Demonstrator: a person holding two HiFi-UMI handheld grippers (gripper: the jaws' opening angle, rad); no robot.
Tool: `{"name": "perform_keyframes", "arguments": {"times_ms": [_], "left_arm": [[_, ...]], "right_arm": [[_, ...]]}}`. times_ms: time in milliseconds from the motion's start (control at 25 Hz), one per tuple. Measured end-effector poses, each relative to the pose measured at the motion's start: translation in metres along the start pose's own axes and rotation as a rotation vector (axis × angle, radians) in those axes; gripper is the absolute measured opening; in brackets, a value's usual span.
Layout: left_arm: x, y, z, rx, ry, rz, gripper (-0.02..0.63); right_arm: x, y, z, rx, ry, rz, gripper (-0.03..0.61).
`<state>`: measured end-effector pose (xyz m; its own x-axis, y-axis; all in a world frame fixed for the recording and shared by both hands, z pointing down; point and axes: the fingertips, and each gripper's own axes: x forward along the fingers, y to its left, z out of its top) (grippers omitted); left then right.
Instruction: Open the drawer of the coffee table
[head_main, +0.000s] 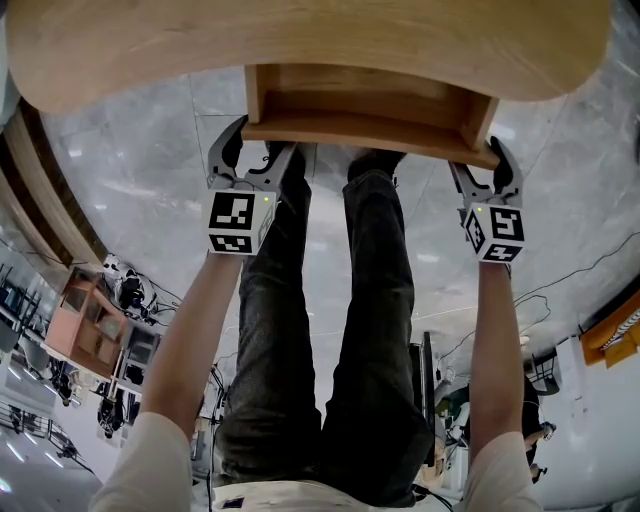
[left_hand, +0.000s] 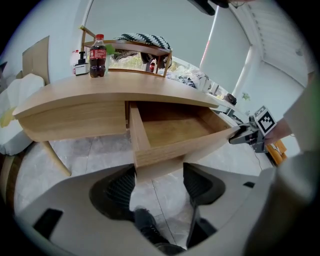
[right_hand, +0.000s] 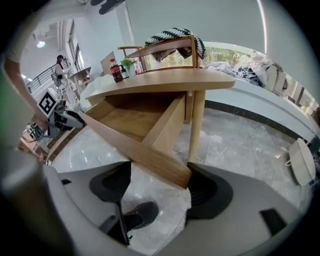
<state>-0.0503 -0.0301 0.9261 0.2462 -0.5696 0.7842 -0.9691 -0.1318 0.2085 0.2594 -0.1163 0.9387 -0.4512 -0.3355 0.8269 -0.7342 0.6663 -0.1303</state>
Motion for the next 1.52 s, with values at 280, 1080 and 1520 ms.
{"name": "perform_keyframes", "arguments": {"times_ms": [280, 1080, 1520], "left_arm": [[0.007, 0.000, -0.008, 0.016, 0.011, -0.007, 0.321], [-0.044, 0.021, 0.010, 0.036, 0.003, 0.050, 0.311], [-0.135, -0.019, 0.159, 0.072, -0.149, 0.031, 0.245]], "right_arm": [[0.008, 0.000, -0.007, 0.000, 0.015, -0.009, 0.361], [-0.033, 0.001, 0.006, -0.012, 0.022, -0.022, 0.360], [-0.152, 0.004, 0.115, 0.007, -0.102, -0.043, 0.244]]}}
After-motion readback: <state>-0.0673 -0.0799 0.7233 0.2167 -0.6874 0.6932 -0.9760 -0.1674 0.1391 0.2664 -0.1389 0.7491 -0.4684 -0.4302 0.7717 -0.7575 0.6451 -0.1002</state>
